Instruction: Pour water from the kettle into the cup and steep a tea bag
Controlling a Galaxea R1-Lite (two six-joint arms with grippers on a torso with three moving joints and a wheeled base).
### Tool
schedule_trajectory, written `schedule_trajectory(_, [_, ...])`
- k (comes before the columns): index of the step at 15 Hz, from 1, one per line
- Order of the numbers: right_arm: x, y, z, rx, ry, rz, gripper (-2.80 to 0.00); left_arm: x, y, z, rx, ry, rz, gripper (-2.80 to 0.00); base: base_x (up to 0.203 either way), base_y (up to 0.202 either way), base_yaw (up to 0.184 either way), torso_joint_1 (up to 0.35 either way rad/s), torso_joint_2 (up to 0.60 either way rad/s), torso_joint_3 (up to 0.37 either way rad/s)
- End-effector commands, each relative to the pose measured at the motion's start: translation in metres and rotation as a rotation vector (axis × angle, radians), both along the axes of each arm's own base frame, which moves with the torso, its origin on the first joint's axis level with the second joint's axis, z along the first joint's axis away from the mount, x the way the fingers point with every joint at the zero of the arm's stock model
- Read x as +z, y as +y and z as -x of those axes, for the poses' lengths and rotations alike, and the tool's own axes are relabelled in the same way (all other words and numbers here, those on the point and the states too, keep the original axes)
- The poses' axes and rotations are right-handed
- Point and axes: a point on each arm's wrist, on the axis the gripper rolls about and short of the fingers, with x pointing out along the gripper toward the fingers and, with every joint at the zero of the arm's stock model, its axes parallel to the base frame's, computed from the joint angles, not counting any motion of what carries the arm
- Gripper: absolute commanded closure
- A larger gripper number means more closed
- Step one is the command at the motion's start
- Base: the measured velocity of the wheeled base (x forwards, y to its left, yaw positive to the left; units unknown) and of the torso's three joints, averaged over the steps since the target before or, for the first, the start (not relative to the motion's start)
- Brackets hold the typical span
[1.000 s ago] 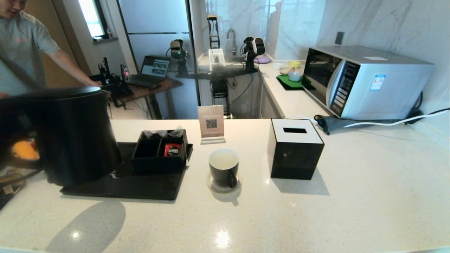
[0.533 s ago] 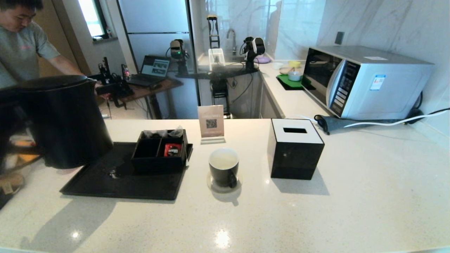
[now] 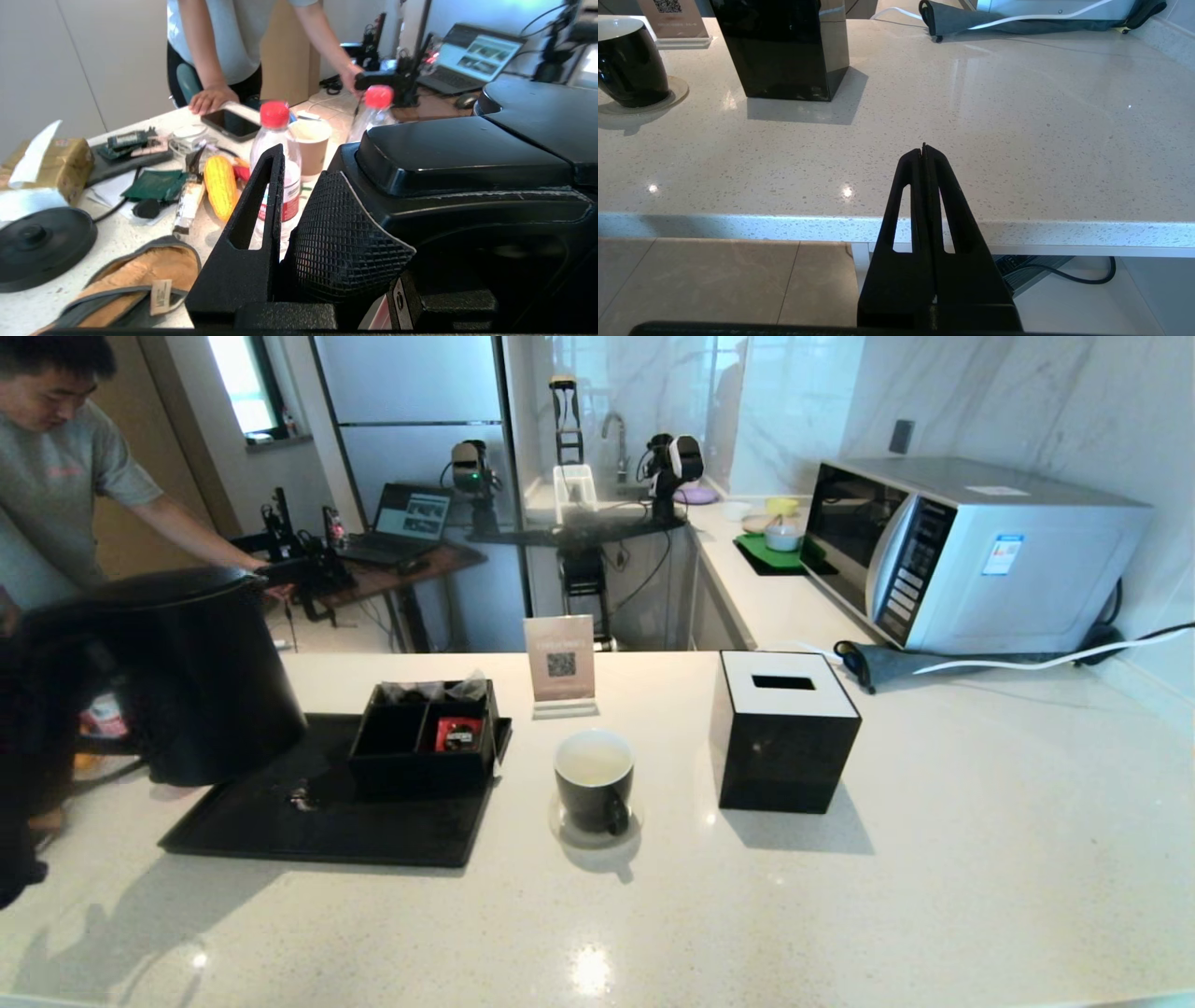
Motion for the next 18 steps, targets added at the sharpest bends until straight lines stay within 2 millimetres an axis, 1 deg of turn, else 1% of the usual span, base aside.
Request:
schedule_trajectory(1, [0.000,0.000,0.000,0.001,0.000,0.001,0.00,-0.026,0.008,-0.016,0.011,0.036,0.013,0.00,0.000,0.000,0.000,0.000,0.00,0.000])
schedule_trajectory(4, [0.000,0.000,0.000,0.001,0.000,0.001,0.00,-0.045,0.014,-0.026,0.017,0.048,0.017,0.00,0.000,0.000,0.000,0.000,0.00,0.000])
schedule_trajectory(9, [0.000,0.000,0.000,0.001,0.000,0.001,0.00,-0.075,0.017,-0.044,-0.024,0.062,0.016,0.00,0.000,0.000,0.000,0.000,0.00,0.000])
schedule_trajectory(12, [0.000,0.000,0.000,0.001,0.000,0.001,0.00,-0.082,0.022,-0.058,-0.033,0.060,0.012,0.00,0.000,0.000,0.000,0.000,0.00,0.000])
schedule_trajectory(15, [0.000,0.000,0.000,0.001,0.000,0.001,0.00,-0.090,0.024,-0.062,-0.034,0.074,0.017,0.00,0.000,0.000,0.000,0.000,0.00,0.000])
schedule_trajectory(18, [0.000,0.000,0.000,0.001,0.000,0.001,0.00,-0.092,0.026,-0.065,-0.033,0.075,0.016,0.00,0.000,0.000,0.000,0.000,0.00,0.000])
